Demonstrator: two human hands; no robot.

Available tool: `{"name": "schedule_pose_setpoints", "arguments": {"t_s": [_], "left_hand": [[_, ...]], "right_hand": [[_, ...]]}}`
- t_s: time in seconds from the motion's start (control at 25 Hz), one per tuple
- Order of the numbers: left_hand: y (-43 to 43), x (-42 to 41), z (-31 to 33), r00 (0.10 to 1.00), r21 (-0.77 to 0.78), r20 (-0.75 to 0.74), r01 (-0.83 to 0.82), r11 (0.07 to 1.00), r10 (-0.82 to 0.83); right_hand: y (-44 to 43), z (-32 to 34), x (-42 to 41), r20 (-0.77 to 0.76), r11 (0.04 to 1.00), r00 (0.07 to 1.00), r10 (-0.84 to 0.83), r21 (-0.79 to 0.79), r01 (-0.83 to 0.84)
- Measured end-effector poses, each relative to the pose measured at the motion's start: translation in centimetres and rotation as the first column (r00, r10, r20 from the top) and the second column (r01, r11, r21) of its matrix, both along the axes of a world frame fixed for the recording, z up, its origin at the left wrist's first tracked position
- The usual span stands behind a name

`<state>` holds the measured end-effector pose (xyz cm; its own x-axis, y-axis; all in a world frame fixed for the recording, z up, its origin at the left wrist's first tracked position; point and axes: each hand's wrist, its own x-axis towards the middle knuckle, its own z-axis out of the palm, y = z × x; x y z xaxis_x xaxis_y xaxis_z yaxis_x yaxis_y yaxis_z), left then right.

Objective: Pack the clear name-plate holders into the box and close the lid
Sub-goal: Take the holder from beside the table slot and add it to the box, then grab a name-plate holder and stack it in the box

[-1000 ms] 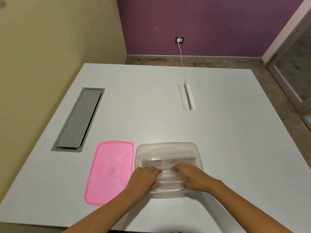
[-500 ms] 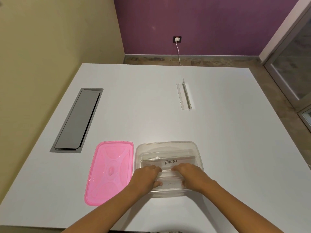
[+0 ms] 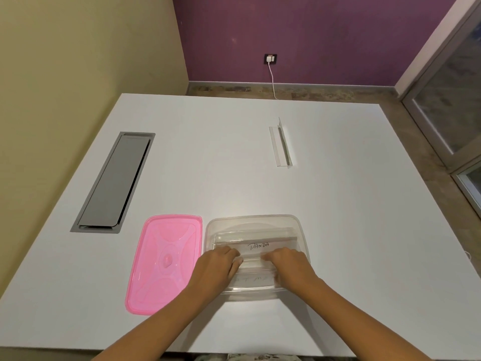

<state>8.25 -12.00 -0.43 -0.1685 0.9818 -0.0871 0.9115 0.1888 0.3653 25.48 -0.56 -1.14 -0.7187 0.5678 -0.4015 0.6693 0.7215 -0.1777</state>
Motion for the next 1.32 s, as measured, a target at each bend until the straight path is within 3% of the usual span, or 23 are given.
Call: {"name": "schedule_pose_setpoints", "arguments": {"t_s": [0.24,0.56,0.84,1.04,1.16,1.32], "left_hand": [[-0.2,0.3,-0.4,0.999,0.016,-0.046,0.029,0.999,-0.028],[-0.3,0.2,0.8,0.998,0.079,0.053,-0.036,0.996,0.031],[1.8,1.3,2.3,0.998,0.193,0.018,-0.062,0.979,0.059],[5.0,1.5,2.5,0.998,0.208,0.009,-0.056,0.977,0.055],[6.9,0.4,1.9,0.998,0.169,-0.016,-0.059,0.984,0.063],[8.7,-1.6,1.0,0.999,0.009,0.011,-0.052,0.999,0.052]], "right_hand": [[0.2,-0.1,-0.2,0.034,1.000,0.999,0.011,0.014,-0.011],[0.4,1.4,1.0,-0.034,0.997,0.999,0.005,-0.076,-0.007],[3.5,6.0,0.3,-0.401,0.982,0.908,-0.119,0.085,0.167],[10.7,7.1,-3.1,-0.559,0.936,0.794,-0.238,0.085,0.341],[16.3,5.9,-5.6,-0.497,0.920,0.817,-0.292,0.088,0.382],[23.6,3.5,-8.1,-0.330,0.886,0.844,-0.422,0.045,0.461]]}}
